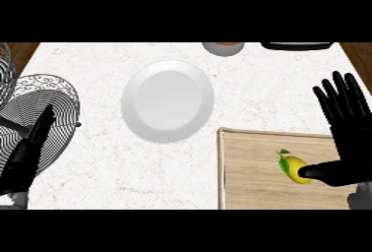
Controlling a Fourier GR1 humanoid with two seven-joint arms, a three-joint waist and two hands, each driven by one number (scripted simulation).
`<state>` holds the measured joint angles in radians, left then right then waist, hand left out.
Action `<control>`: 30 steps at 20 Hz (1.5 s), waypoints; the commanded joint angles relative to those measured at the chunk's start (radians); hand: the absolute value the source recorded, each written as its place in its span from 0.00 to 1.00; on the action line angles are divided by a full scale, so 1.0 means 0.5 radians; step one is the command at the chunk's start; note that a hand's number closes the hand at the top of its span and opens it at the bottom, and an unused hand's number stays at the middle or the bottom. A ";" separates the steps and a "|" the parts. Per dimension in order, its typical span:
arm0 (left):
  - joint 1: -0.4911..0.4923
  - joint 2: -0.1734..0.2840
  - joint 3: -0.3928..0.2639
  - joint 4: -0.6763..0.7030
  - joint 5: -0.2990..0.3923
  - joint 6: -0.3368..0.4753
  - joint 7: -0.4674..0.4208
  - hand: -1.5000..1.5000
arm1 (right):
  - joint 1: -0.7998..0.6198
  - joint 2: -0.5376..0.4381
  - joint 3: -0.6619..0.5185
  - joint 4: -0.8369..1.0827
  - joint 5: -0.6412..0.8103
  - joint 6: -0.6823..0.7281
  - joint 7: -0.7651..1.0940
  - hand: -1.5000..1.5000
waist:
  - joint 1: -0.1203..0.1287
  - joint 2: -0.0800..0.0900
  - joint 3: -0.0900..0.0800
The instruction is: Pick the lemon from the tray and place it in the plate
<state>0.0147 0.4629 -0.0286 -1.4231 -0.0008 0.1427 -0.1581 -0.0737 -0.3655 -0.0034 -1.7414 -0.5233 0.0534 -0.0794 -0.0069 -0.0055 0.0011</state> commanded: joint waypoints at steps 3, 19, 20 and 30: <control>0.169 -0.059 -0.044 -0.104 -0.055 0.044 0.068 0.50 | 0.556 0.033 -0.321 -0.207 -0.250 0.273 -0.398 0.00 | -0.027 0.000 0.001; 0.138 -0.095 -0.012 -0.137 -0.114 0.010 0.094 0.50 | 0.592 -0.793 -0.455 -0.324 0.308 0.842 0.030 0.00 | 0.026 0.013 -0.004; 0.098 -0.072 0.017 -0.164 -0.105 -0.010 0.143 0.50 | 0.538 -0.754 -0.390 -0.322 0.322 0.805 0.120 0.00 | 0.028 0.013 -0.003; 0.267 -0.083 0.059 -0.293 -0.116 -0.083 0.065 0.50 | 0.206 -0.864 -0.161 -0.115 0.609 1.080 0.388 0.00 | 0.042 0.011 -0.002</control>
<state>0.1033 0.4179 -0.0053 -1.5015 -0.0550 0.1124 -0.1332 0.0877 -0.7859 -0.1227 -1.8315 -0.2618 0.5464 0.0678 0.0110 0.0010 -0.0003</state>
